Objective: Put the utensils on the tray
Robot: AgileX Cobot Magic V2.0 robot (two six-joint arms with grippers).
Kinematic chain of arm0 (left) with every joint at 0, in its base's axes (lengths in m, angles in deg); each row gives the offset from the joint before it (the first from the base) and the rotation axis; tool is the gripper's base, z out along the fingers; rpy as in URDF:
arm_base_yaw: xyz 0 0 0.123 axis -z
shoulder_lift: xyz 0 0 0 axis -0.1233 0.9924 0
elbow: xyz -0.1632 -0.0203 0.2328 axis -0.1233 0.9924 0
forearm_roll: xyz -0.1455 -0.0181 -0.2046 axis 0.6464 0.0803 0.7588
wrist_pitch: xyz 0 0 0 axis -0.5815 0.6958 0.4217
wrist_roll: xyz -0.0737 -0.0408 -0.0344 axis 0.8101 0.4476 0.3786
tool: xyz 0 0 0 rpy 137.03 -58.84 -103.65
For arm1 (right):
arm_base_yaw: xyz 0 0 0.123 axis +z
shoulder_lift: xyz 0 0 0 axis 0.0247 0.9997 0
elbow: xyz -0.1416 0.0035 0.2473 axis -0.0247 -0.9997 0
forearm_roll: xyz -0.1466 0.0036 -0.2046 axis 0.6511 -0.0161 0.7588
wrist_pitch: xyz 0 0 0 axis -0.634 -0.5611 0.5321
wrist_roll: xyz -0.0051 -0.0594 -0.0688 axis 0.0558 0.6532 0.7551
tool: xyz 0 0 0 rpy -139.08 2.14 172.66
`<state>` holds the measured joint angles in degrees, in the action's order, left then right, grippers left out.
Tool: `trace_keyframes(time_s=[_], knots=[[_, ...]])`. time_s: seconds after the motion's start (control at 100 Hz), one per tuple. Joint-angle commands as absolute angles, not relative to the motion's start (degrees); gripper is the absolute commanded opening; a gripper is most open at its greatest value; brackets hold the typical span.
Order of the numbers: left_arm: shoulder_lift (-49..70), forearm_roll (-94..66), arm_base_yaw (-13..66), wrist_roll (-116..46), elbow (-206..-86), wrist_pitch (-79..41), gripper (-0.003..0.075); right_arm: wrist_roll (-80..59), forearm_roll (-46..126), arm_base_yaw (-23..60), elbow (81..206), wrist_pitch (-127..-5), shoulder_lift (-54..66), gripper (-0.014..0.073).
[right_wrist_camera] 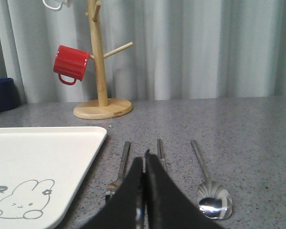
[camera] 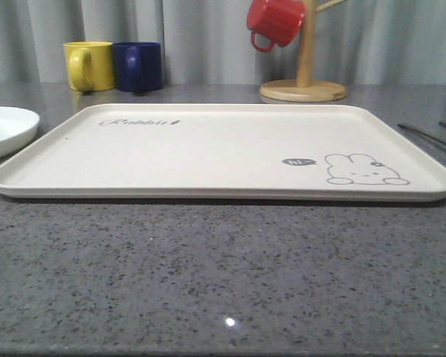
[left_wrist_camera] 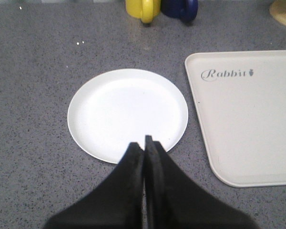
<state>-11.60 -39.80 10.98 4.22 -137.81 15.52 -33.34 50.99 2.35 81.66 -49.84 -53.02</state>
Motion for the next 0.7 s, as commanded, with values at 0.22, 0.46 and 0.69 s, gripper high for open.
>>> trace_keyframes(time_s=[0.22,0.46,0.69], knots=[[-4.7,-39.7,10.9,4.7,-140.2,13.0,-0.0013,-32.8,51.4,2.1,82.7,-45.1,-54.2,-0.0068],[-4.3,-39.7,10.9,4.7,-140.2,14.3,0.0326,-32.8,51.4,2.1,82.7,-45.1,-54.2,-0.0068],[-4.2,-39.6,10.9,4.7,-140.2,13.1,0.0517,-32.8,51.4,2.1,82.7,-45.1,-54.2,-0.0068]])
